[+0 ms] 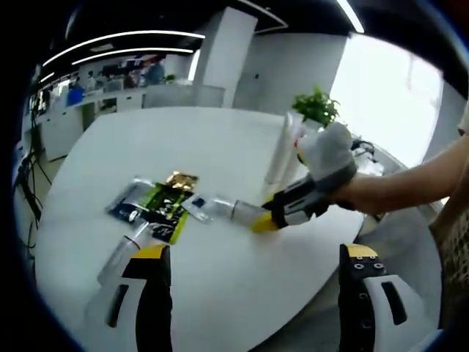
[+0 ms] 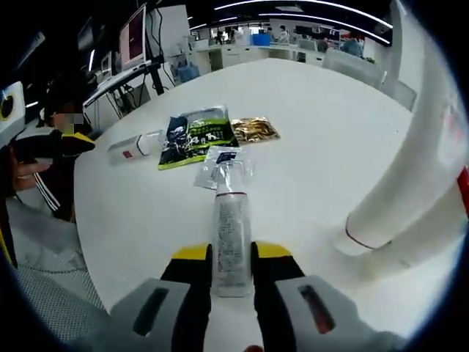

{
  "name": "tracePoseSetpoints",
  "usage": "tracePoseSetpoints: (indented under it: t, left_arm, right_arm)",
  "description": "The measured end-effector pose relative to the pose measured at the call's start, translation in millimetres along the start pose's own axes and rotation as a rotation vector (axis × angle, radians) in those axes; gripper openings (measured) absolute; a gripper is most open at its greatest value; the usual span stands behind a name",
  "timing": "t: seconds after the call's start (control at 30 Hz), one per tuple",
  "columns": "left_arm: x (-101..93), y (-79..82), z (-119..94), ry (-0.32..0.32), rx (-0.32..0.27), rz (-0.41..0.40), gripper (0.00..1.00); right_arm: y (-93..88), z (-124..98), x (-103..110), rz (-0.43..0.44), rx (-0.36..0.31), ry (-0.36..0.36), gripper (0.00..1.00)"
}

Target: Arrange the skincare products in the storage area until every visible bottle or jar stands upright without overlapping.

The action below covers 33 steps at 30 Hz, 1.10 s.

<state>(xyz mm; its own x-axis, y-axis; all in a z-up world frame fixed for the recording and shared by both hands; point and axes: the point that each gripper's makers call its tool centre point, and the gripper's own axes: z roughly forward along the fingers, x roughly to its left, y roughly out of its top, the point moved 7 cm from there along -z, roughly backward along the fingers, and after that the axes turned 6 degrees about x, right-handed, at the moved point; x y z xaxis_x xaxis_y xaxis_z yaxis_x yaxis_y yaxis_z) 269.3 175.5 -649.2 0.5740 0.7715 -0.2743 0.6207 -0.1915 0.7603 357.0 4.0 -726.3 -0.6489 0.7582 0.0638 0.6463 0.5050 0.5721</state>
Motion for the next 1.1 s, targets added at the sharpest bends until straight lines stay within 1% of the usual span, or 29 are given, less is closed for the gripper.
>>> tracePoseSetpoints:
  t: [0.27,0.33,0.4,0.5,0.73,0.83,0.93,1.1]
  left_arm:
    - [-1.5,2.0,-0.5,0.001,-0.005,-0.005,0.93]
    - [-1.5,2.7,-1.0,0.001,-0.008,-0.010,0.93]
    - [-1.6,4.0,-1.8,-0.001,-0.018,-0.026,0.93]
    - [-1.3,8.2,-3.7,-0.007,-0.040,-0.068,0.92]
    - [-6.6,18.9,-3.2,-0.025,-0.072,-0.101,0.91]
    - [-11.5,25.2,-2.1,-0.036,-0.089,-0.113,0.90]
    - [-17.1,30.8,-0.3,-0.047,-0.103,-0.117,0.90]
    - [-26.8,39.8,2.1,-0.065,-0.114,-0.110,0.90]
  right_arm:
    - [-3.9,-3.6,-0.9,0.010,-0.015,0.001,0.19]
    - [-3.1,-7.2,0.5,0.036,-0.038,0.015,0.19]
    - [-2.1,-10.6,2.4,0.025,-0.047,0.018,0.19]
    - [-0.4,-18.9,4.9,0.023,-0.073,0.027,0.19]
    - [2.0,-39.2,6.0,0.028,-0.135,0.026,0.19]
    - [3.6,-53.4,8.7,0.020,-0.174,0.022,0.19]
    - [3.6,-64.3,9.3,0.010,-0.203,0.015,0.19]
    - [0.1,-82.3,9.6,0.021,-0.254,0.001,0.19]
